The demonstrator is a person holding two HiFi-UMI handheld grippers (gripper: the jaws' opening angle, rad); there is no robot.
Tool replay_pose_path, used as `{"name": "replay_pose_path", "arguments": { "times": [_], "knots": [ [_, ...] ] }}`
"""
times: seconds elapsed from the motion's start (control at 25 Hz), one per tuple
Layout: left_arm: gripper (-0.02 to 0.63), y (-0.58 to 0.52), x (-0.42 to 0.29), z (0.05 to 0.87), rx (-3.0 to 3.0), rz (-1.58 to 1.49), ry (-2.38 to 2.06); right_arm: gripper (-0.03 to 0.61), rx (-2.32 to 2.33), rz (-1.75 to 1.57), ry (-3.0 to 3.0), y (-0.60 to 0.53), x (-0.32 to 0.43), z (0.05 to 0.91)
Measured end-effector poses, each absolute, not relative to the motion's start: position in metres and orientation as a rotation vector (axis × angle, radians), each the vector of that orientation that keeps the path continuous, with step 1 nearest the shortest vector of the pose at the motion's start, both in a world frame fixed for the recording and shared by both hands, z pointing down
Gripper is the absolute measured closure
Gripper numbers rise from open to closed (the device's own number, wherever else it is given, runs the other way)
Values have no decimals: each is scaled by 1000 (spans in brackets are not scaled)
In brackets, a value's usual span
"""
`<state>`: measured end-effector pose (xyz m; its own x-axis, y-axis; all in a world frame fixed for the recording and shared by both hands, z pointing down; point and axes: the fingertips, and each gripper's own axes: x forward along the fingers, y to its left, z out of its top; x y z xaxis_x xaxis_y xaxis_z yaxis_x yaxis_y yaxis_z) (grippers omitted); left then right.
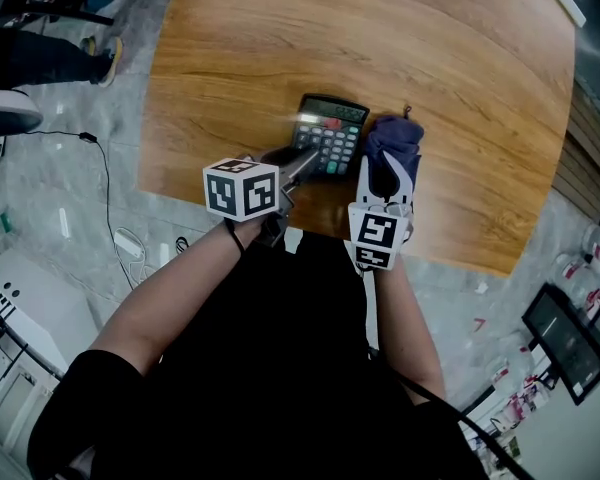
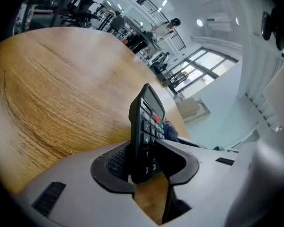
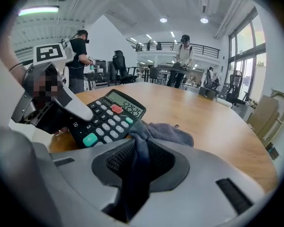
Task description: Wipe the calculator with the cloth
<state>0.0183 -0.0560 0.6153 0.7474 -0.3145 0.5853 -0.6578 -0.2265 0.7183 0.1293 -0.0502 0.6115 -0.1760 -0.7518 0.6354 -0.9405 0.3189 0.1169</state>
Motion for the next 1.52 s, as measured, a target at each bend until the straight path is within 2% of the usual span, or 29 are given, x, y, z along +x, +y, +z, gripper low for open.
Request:
{"name": "replay_pose_path", "arguments": {
  "times": [0.24, 0.36, 0.48, 0.92, 1.2, 1.24, 1.32, 1.4, 1.52],
  "knots": [
    [449, -58, 13, 622, 1832, 441, -810, 516, 1447, 437, -2003, -50, 124, 615],
    [432, -59, 11, 622, 1878, 528, -863, 457, 1416, 491, -2015, -50, 121, 615],
    [419, -59, 9, 624, 1923, 599, -909, 435, 1394, 502, -2020, -49, 118, 612],
    [413, -70, 0, 615, 2050, 683, -1002, 434, 1423, 429, -2029, -49, 119, 578],
    [414, -88, 4, 546, 2305, 659, -1079, 434, 1539, 318, -2124, -59, 111, 513],
    [419, -91, 4, 529, 2348, 631, -1104, 435, 1563, 303, -2148, -61, 109, 499],
    [489, -100, 1, 493, 2420, 547, -1176, 440, 1625, 279, -2201, -68, 106, 467],
    [574, -109, -5, 459, 2454, 433, -1244, 506, 1690, 246, -2246, -75, 103, 437],
    [605, -111, -11, 412, 2521, 277, -1291, 557, 1755, 209, -2311, -80, 97, 400]
  ]
}}
